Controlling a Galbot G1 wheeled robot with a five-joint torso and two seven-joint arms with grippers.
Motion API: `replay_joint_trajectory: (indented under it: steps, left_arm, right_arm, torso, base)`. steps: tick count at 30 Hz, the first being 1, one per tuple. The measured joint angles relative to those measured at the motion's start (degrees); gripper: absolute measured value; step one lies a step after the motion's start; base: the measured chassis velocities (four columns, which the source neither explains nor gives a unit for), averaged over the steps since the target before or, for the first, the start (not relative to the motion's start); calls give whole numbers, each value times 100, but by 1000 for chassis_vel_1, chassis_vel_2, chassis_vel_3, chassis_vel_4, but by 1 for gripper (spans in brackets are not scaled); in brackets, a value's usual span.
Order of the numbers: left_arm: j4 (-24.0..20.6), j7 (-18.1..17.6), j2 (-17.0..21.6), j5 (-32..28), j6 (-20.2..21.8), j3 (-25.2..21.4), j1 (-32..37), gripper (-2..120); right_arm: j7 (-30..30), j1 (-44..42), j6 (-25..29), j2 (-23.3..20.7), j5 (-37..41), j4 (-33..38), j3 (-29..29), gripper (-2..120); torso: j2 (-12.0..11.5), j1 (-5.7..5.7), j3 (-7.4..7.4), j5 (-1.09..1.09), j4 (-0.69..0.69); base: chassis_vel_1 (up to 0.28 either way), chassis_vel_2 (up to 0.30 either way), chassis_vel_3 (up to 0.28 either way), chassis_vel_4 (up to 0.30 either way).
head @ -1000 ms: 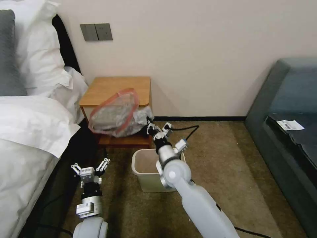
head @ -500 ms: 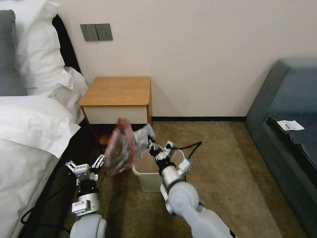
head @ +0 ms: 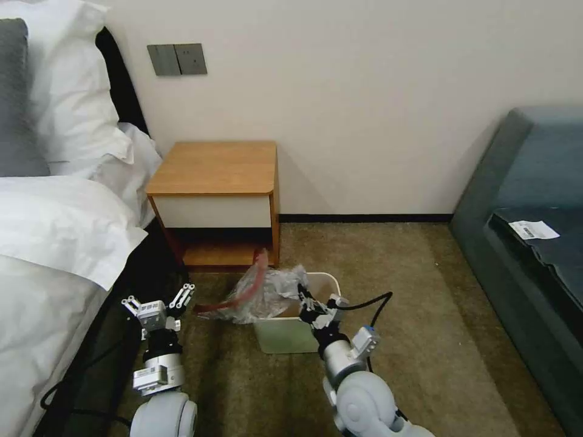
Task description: Pick up the garbage bag from the table and place it over the trash can.
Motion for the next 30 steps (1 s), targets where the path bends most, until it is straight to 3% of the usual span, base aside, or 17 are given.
replay_joint_trajectory:
  steps: [12,18,21,27,30]
  left_arm:
    - [-26,-26,-1,31,18,53,22,93]
    - [-122,-153,67,4,180,112,78,93]
    - [-162,-190,92,3,242,129,70,93]
    - [-173,-211,104,4,312,150,53,93]
    - [-173,-236,94,6,385,217,31,93]
  right_arm:
    - [0,-100,-198,-29,-414,-99,-114,2]
    - [24,-202,-249,-166,-568,9,-30,22]
    - [93,-279,-330,-299,-724,164,128,39]
    - [263,-366,-544,-522,-750,365,240,56]
    - [314,-419,-749,-744,-773,485,272,71]
  torso:
    - [0,0,0,0,0]
    - [0,0,0,0,0]
    - [0,0,0,0,0]
    - [0,0,0,0,0]
    - [0,0,0,0,0]
  base:
    - [0,0,0,0]
    - [0,0,0,0]
    - [0,0,0,0]
    - [0,0,0,0]
    - [0,0,0,0]
